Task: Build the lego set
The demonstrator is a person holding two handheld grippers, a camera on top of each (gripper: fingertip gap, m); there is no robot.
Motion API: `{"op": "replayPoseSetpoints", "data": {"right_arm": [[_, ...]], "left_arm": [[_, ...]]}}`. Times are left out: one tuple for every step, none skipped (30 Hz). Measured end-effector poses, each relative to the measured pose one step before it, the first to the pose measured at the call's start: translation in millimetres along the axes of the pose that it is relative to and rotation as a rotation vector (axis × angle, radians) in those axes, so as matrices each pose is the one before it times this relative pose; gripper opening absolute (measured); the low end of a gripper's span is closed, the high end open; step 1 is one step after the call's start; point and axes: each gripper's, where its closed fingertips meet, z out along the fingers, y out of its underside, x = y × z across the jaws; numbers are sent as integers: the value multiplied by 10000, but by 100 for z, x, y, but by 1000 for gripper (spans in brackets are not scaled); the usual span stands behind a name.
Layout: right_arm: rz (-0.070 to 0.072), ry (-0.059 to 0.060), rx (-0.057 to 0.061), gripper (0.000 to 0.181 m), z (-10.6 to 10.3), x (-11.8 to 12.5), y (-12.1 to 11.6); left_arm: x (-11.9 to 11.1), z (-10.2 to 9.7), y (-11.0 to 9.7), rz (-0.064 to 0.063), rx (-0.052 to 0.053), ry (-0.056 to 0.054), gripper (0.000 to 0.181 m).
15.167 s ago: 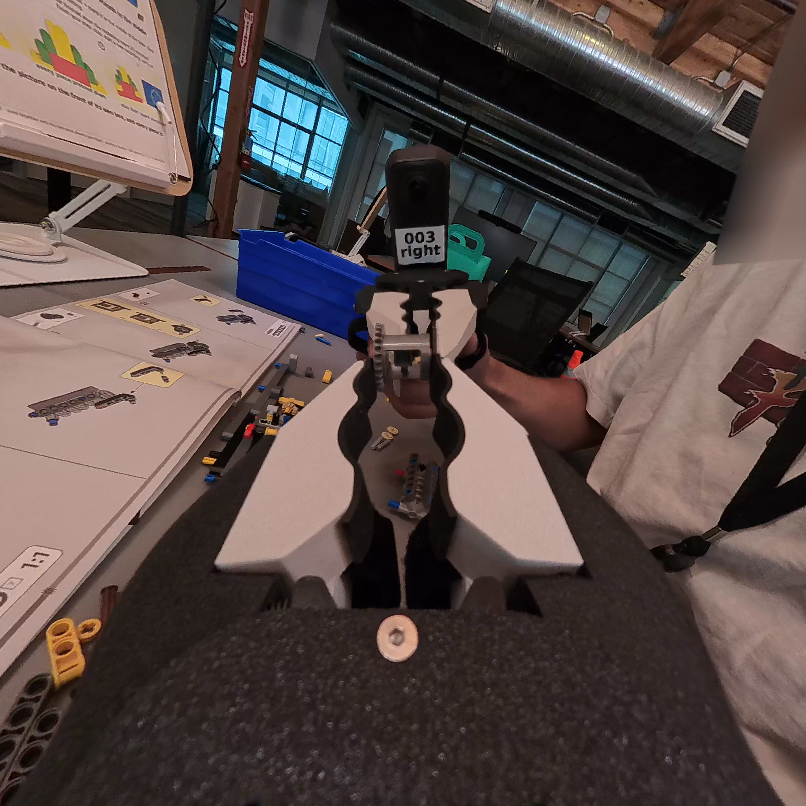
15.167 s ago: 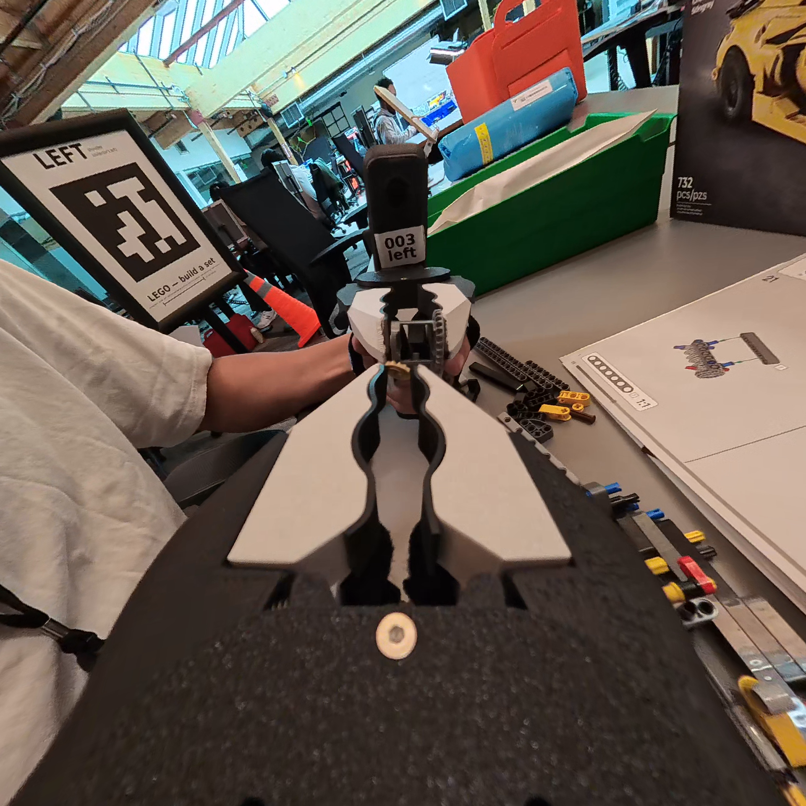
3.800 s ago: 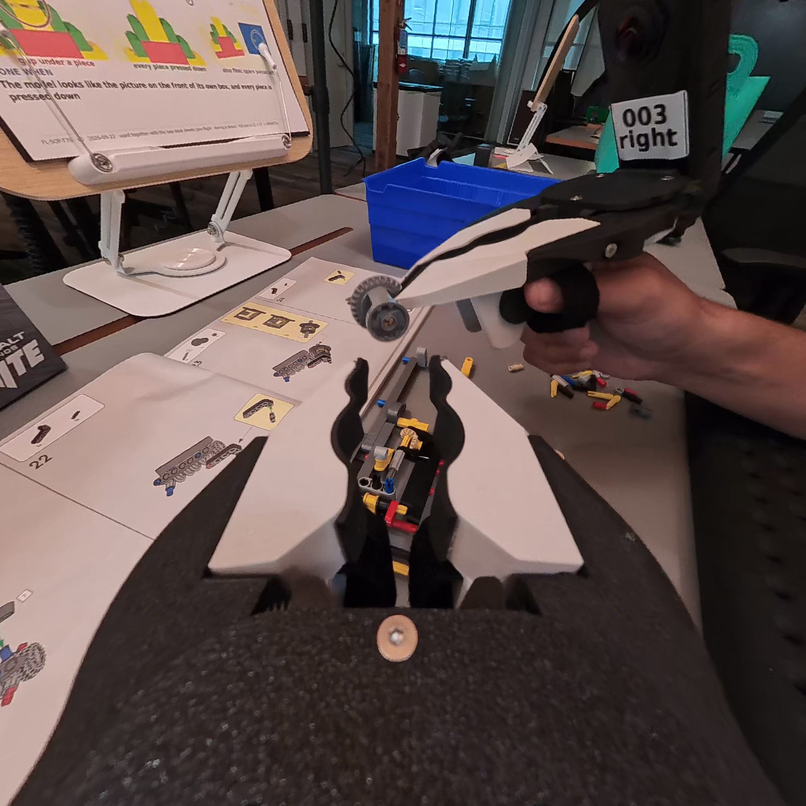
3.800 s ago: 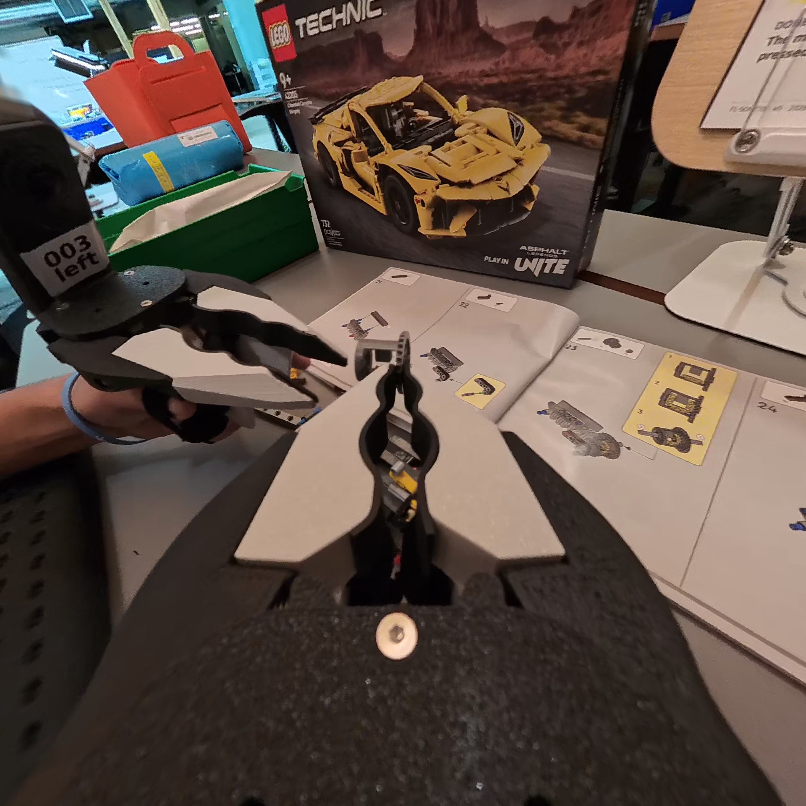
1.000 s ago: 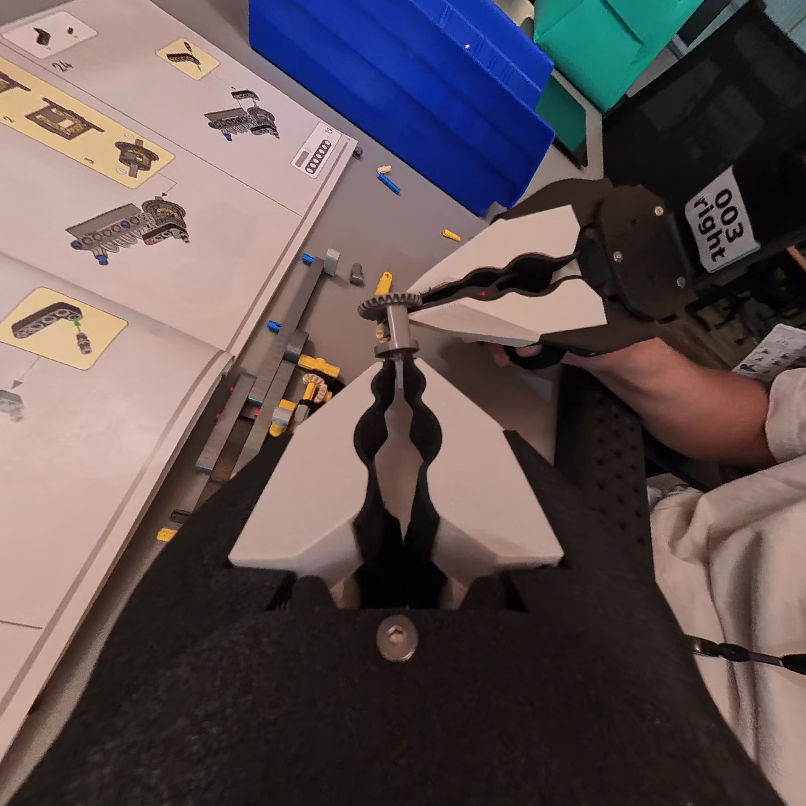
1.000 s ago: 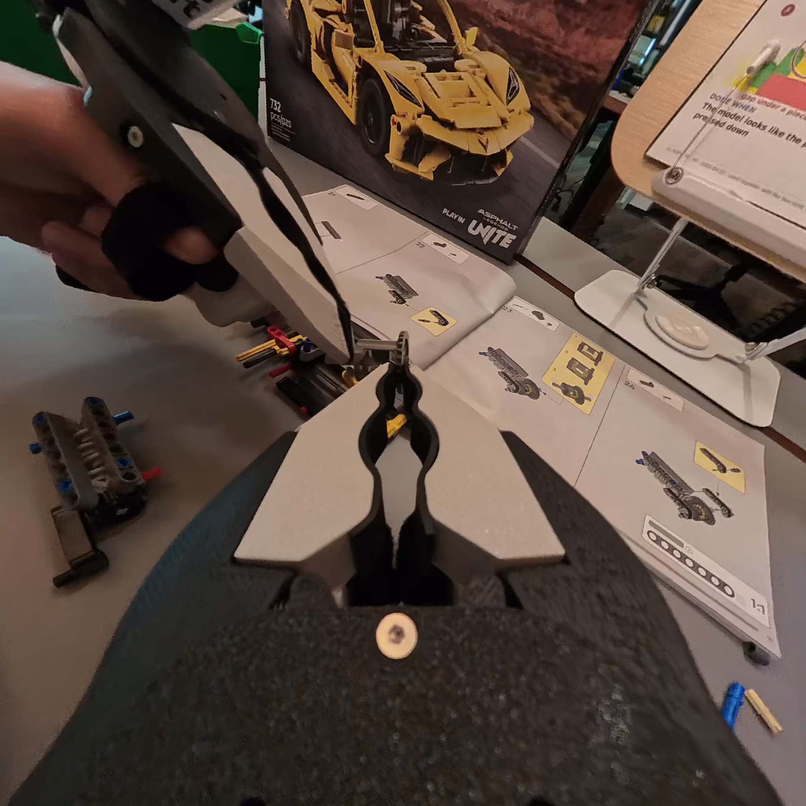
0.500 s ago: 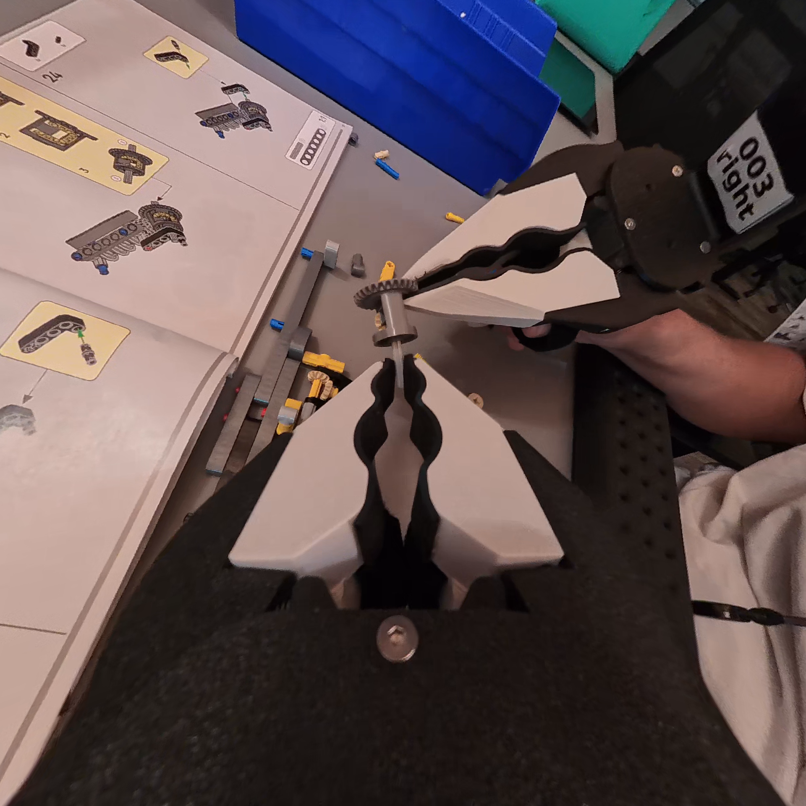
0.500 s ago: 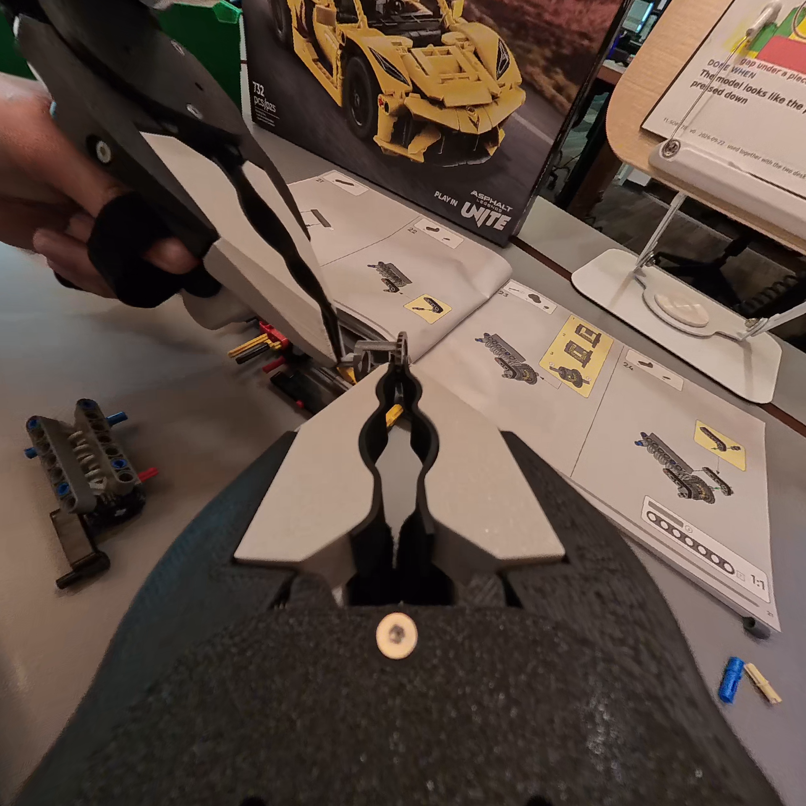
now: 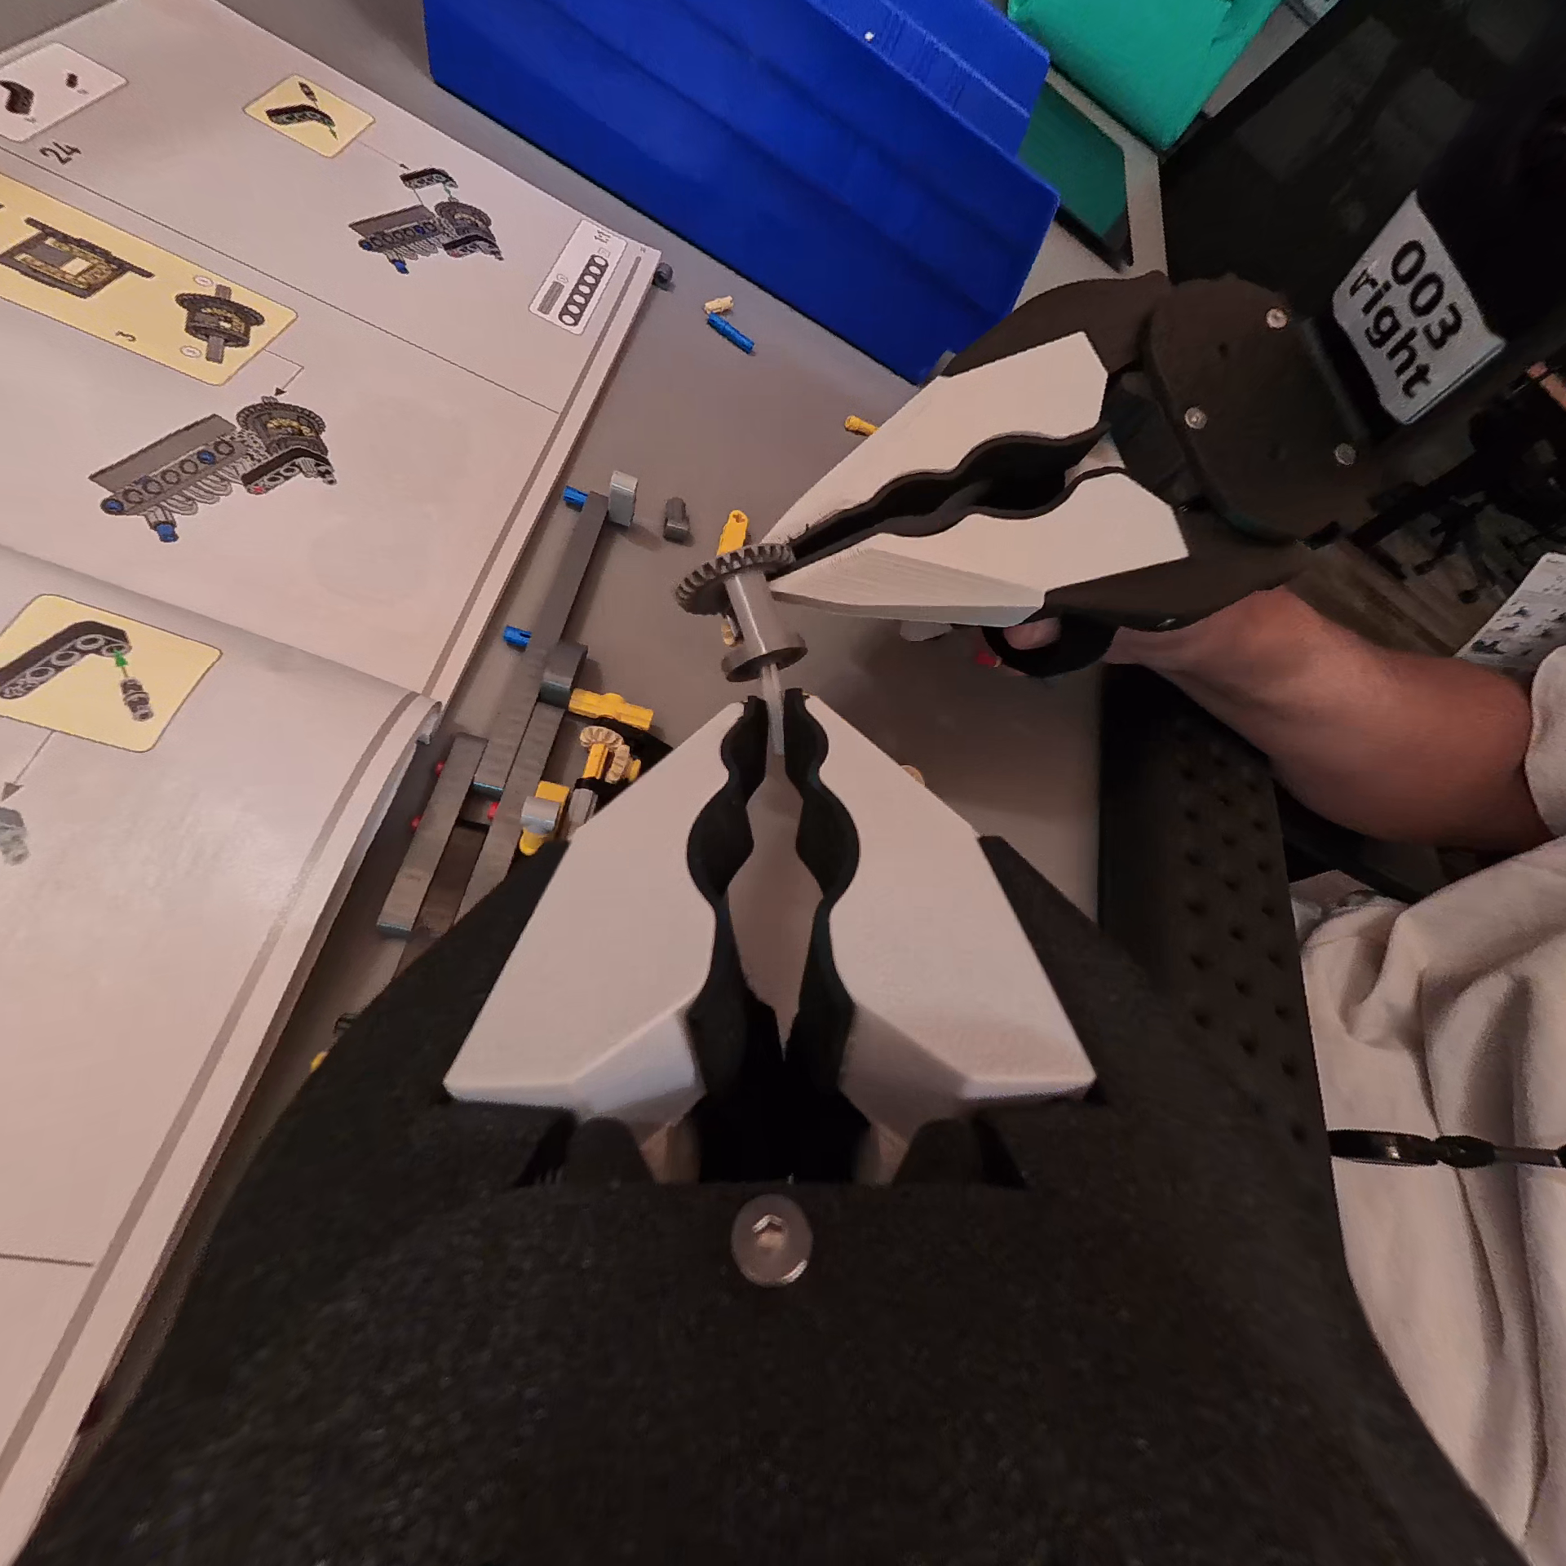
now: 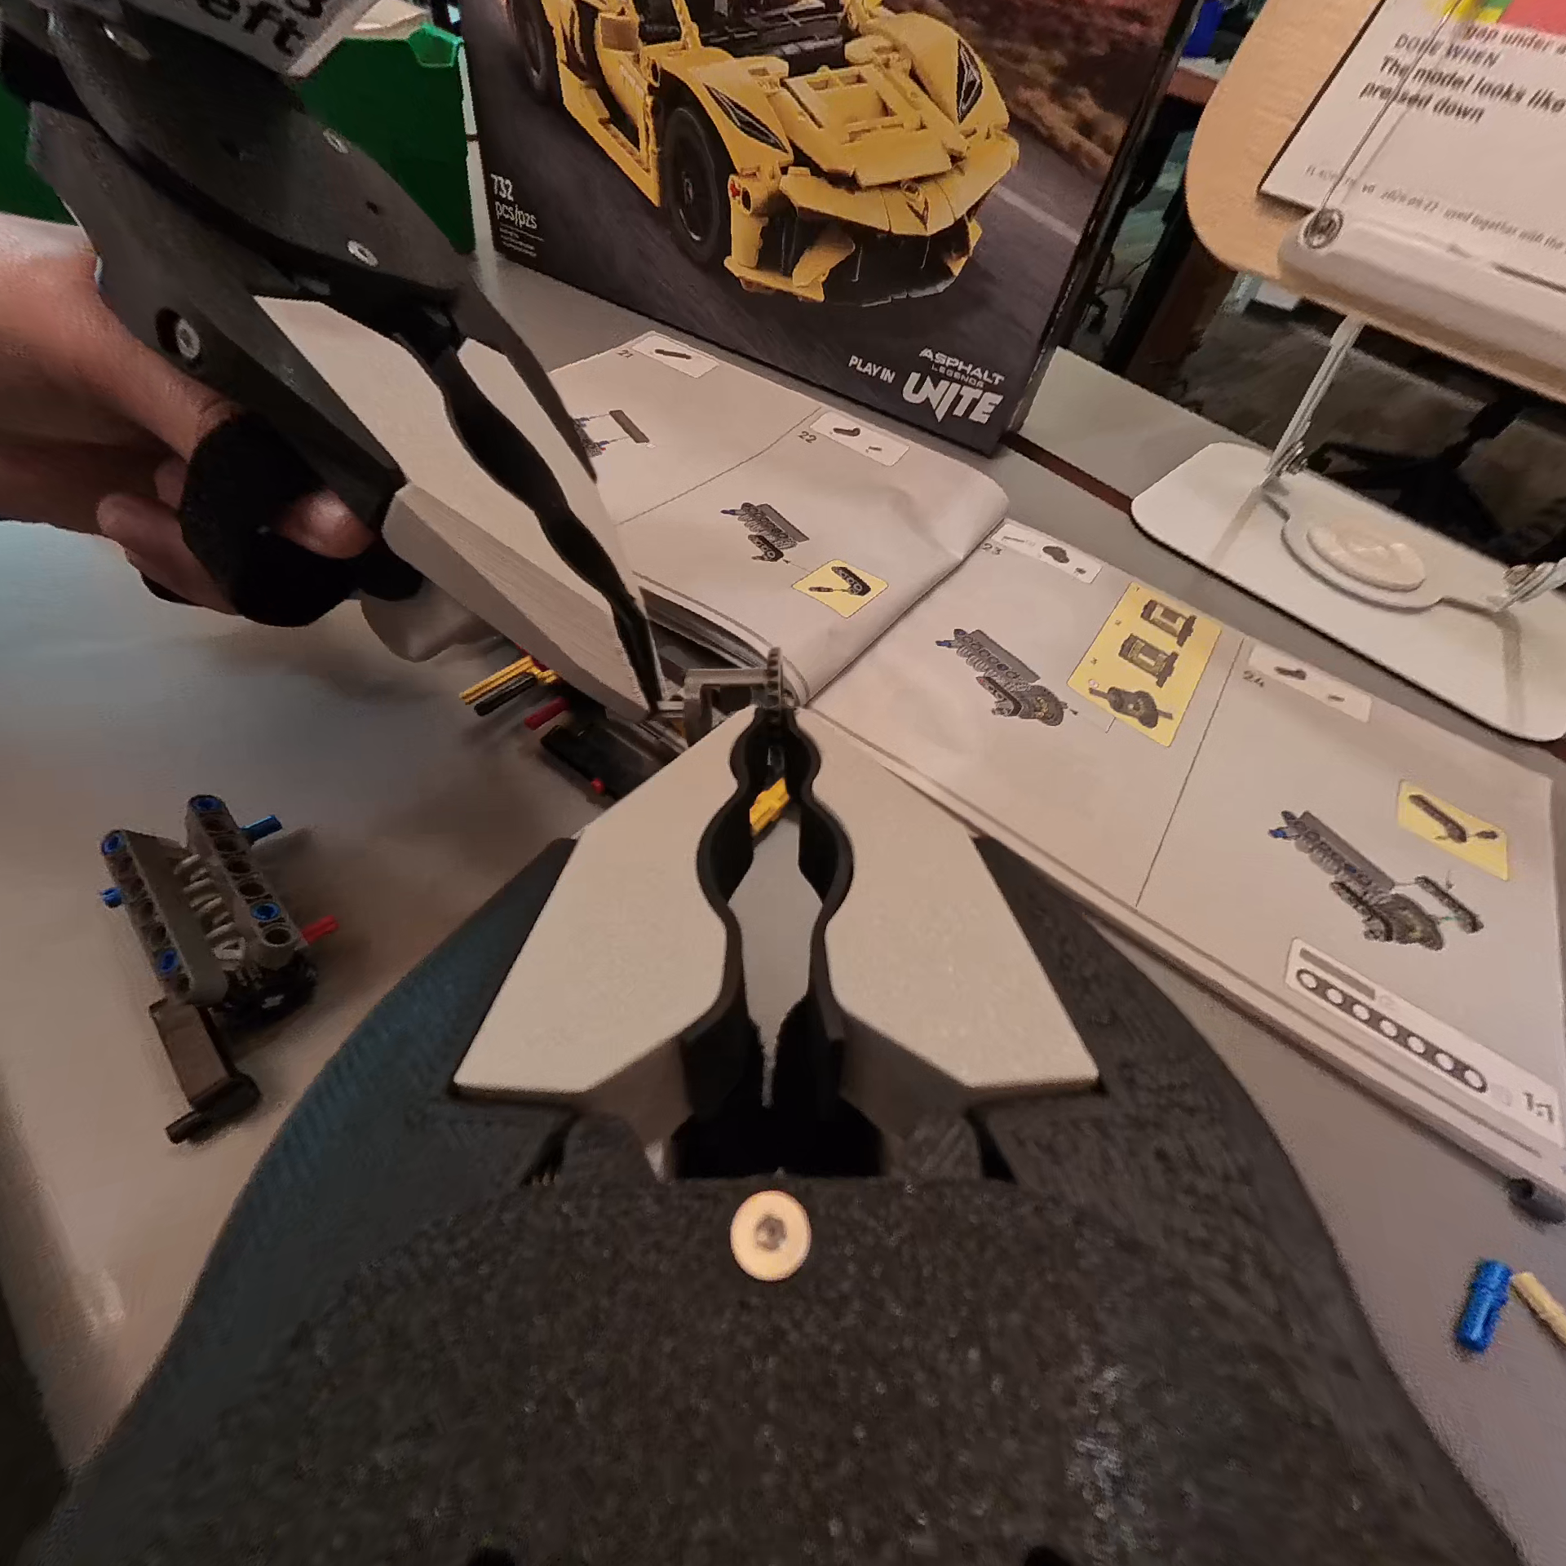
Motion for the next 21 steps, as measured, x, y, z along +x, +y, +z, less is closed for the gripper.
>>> {"op": "replayPoseSetpoints", "data": {"right_arm": [[170,-79,-12,1,-23,-9,20],[130,-71,-10,2,-31,-29,9],[65,-49,-1,2,-13,-26,15],[14,-36,21,2,-20,-44,-4],[-3,-37,35,2,-29,-61,-51],[-7,-10,23,2,-14,-40,-35],[-34,0,25,3,-12,-36,-40],[-13,6,51,3,-42,-24,-89],[31,-22,37,3,-26,-25,-41],[50,-35,-13,3,19,-13,26],[44,-19,-21,4,20,12,55],[40,-12,33,6,-15,13,-48],[52,-19,76,7,-56,4,-126],[52,-42,80,7,-64,-9,-127],[56,-48,62,8,-48,-22,-82],[55,-61,29,8,-40,-37,-37],[62,-95,62,10,-53,-82,-92],[94,-104,98,10,-65,-111,-153],[91,-100,82,10,-45,-101,-132],[90,-59,39,11,-28,-21,-46],[56,-76,34,12,-45,-42,-57]], "left_arm": [[28,4,-9,-99,39,95,3],[61,-11,6,-90,18,105,3],[38,-11,4,-71,19,81,3],[41,-38,-15,-60,19,82,3],[70,-31,-23,-48,21,93,3],[79,-72,-64,-42,43,89,3],[70,-62,-87,-51,45,80,3],[41,-66,-53,-46,23,50,3],[-25,-47,-11,-20,3,8,3],[-39,-21,16,2,-10,-7,3],[-23,-10,51,1,-26,-9,3],[-19,-3,51,6,-38,-7,3],[-5,-5,43,28,-23,-9,3],[6,-11,9,22,-11,-6,3],[-5,-12,37,9,-25,-4,3],[-25,-10,31,26,-25,-19,3],[-32,-34,33,35,-25,-24,3],[-31,-26,28,20,-21,-18,3],[-22,-34,-4,-2,3,-9,3],[-25,-20,-11,-19,7,5,3],[-32,-16,8,-7,-4,-6,3]]}}
